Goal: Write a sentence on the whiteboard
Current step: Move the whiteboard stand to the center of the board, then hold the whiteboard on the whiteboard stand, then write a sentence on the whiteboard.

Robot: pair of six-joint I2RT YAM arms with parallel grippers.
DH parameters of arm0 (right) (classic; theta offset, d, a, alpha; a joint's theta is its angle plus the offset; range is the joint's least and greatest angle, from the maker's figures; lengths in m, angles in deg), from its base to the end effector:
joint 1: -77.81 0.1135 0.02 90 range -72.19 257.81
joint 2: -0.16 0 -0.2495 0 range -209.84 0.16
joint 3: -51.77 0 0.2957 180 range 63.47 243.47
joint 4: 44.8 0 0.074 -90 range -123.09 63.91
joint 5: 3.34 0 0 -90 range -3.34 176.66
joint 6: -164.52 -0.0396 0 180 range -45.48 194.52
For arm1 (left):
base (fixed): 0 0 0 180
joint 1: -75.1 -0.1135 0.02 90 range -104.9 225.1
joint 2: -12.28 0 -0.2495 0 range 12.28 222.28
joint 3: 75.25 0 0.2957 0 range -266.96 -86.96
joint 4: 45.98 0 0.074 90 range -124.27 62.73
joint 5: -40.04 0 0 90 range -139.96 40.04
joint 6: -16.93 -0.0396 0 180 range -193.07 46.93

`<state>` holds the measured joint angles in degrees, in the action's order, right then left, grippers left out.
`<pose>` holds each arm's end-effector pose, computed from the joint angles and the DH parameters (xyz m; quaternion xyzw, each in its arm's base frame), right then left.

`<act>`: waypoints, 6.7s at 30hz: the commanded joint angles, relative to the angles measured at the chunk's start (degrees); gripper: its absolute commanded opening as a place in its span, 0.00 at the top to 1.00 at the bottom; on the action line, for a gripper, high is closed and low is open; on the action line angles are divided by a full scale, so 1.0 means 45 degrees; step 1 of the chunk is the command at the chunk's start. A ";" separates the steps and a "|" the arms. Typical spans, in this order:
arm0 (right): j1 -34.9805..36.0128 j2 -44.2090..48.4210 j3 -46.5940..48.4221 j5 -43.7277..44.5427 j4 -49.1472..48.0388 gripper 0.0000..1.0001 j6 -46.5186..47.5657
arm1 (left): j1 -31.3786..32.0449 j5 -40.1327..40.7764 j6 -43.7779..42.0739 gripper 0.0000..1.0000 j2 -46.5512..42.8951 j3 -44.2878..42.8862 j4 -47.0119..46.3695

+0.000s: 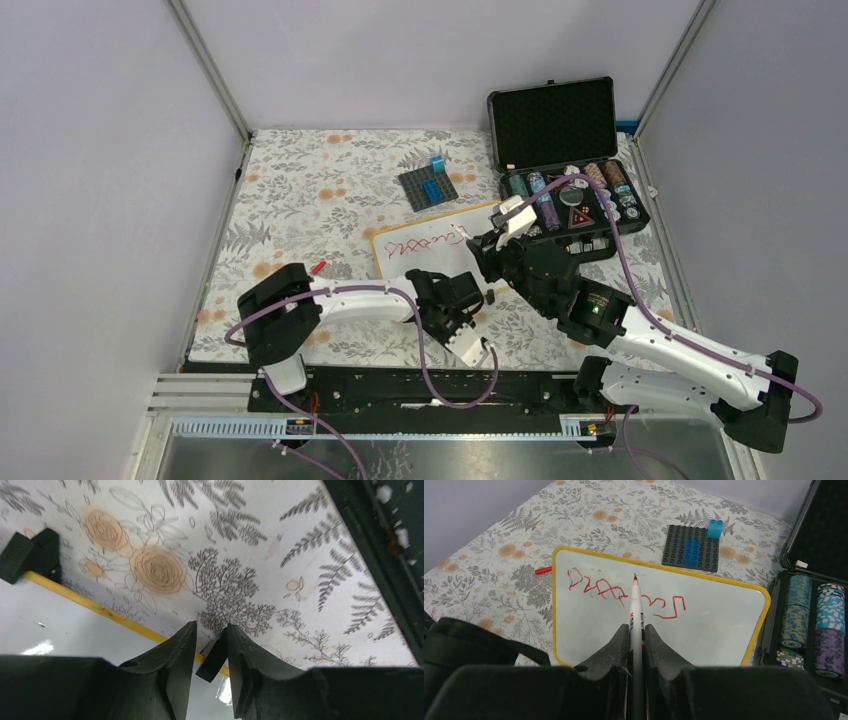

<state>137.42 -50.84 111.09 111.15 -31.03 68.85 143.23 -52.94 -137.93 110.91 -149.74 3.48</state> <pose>0.1483 0.2204 0.3397 -0.2008 0.7092 0.2224 0.6382 0.1319 -0.3342 0.1303 0.9088 0.3912 -0.0298 0.1418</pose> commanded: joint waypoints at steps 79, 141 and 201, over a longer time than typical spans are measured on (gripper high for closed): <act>-0.0278 -0.3345 0.0831 -0.8105 -0.2097 1.00 0.0499 | -1.7852 -1.2035 0.2847 0.34 -0.4510 -0.4560 0.9875; -0.0946 -0.8889 0.1918 -1.1183 -0.5220 1.00 0.0148 | -1.5857 -1.2259 0.6425 1.00 -0.3602 -0.1747 0.4222; 0.0009 -1.0415 0.3081 -0.9536 -0.4041 1.00 0.0792 | -1.5572 -1.1901 0.6893 1.00 -0.4249 -0.1104 0.3331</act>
<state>136.85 -97.20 123.66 66.72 -49.61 71.23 72.40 -106.52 -105.56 92.98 -155.38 19.59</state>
